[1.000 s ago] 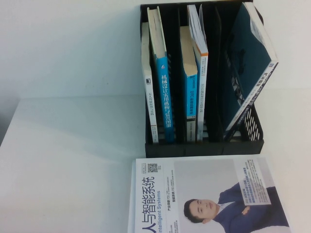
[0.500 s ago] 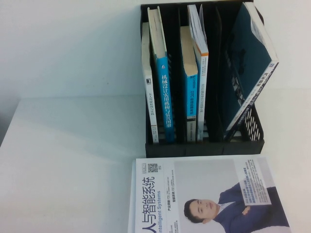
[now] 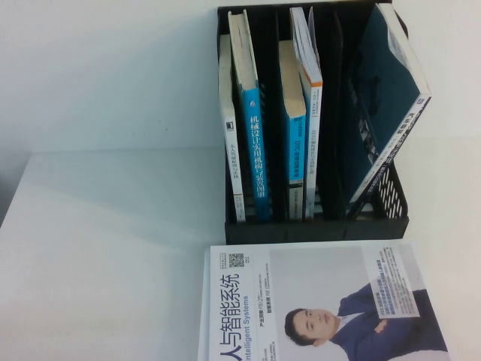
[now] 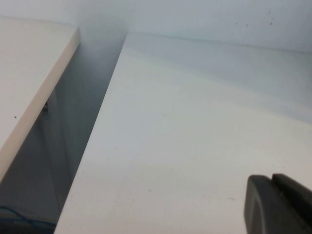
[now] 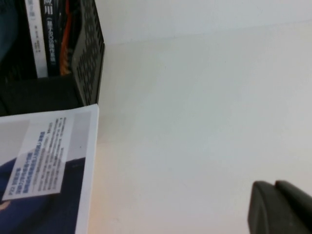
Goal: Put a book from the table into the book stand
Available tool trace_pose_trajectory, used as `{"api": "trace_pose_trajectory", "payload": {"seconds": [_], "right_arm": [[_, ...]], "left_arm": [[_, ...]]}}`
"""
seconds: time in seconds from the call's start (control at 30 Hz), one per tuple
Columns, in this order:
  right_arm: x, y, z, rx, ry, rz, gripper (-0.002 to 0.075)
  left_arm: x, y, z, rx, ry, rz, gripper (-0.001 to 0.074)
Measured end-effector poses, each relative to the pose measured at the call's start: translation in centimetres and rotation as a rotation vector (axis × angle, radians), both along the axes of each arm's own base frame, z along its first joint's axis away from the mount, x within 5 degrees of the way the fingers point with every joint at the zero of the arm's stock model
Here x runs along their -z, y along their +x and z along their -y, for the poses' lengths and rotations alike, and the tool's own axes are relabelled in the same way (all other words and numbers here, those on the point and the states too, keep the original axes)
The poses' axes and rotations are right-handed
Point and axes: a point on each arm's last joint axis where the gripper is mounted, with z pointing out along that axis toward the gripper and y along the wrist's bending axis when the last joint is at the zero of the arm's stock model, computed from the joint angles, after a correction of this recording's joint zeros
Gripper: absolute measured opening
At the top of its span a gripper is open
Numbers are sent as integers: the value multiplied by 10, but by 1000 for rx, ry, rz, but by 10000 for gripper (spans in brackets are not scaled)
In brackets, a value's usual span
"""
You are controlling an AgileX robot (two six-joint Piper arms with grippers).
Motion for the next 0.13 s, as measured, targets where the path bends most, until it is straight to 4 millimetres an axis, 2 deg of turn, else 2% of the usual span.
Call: {"api": "trace_pose_trajectory", "payload": {"seconds": [0.13], "right_arm": [[0, 0, 0, -2, -2, -1, -3]], "left_arm": [[0, 0, 0, 0, 0, 0, -4]]}}
